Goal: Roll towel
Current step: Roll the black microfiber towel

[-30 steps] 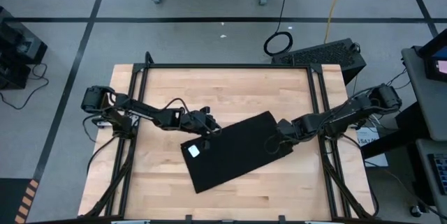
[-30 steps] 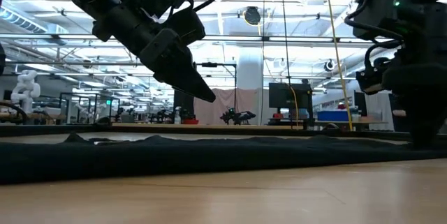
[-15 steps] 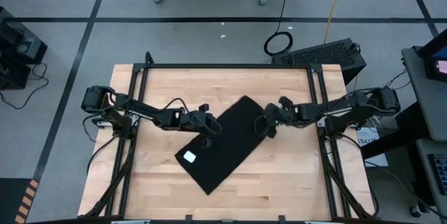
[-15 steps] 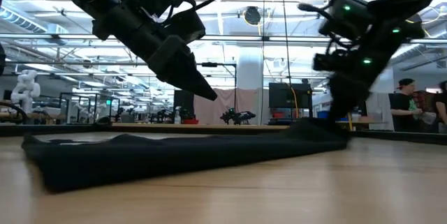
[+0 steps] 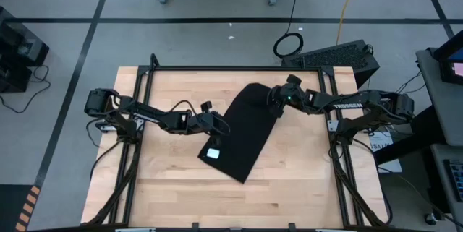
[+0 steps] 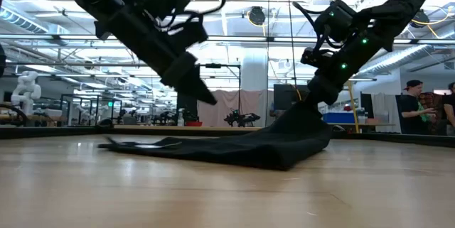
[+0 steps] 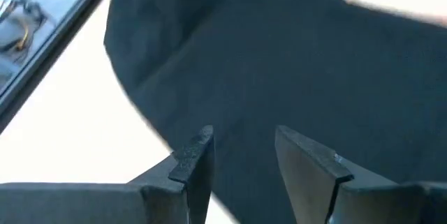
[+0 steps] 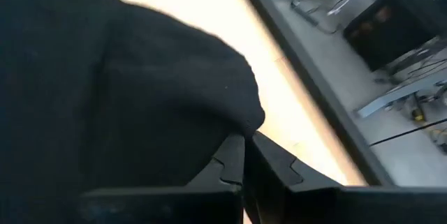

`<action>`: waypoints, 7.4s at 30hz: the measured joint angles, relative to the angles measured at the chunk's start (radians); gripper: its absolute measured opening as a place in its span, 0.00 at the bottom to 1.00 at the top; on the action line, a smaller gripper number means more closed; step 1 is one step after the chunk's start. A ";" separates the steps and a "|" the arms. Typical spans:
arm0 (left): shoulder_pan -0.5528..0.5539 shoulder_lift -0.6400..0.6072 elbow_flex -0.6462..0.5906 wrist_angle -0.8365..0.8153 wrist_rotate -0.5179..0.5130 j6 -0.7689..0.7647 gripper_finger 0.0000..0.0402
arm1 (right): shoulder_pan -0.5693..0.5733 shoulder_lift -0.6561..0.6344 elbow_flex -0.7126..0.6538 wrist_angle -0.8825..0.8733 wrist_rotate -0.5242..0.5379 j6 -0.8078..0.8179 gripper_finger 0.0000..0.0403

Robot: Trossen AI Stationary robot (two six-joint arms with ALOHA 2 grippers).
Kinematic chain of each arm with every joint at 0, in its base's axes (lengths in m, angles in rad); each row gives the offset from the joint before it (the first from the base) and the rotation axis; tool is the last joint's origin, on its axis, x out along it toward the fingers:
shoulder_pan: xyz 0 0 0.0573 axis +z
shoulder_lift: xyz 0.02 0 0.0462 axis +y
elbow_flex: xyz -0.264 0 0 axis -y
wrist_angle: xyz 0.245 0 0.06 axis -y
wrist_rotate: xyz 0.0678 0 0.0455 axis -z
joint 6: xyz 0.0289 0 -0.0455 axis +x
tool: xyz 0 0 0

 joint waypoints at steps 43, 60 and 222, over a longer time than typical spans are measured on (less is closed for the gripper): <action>-0.186 -0.015 -0.027 0.201 0.132 0.031 0.23 | 0.002 0.275 0.019 0.061 -0.307 0.202 0.02; 0.114 0.147 -0.024 0.005 0.415 -0.030 0.23 | 0.197 0.102 0.120 -0.050 -0.466 0.242 0.03; -0.576 0.285 0.130 0.055 0.157 0.152 0.59 | 1.260 0.583 0.117 0.547 0.161 0.806 0.78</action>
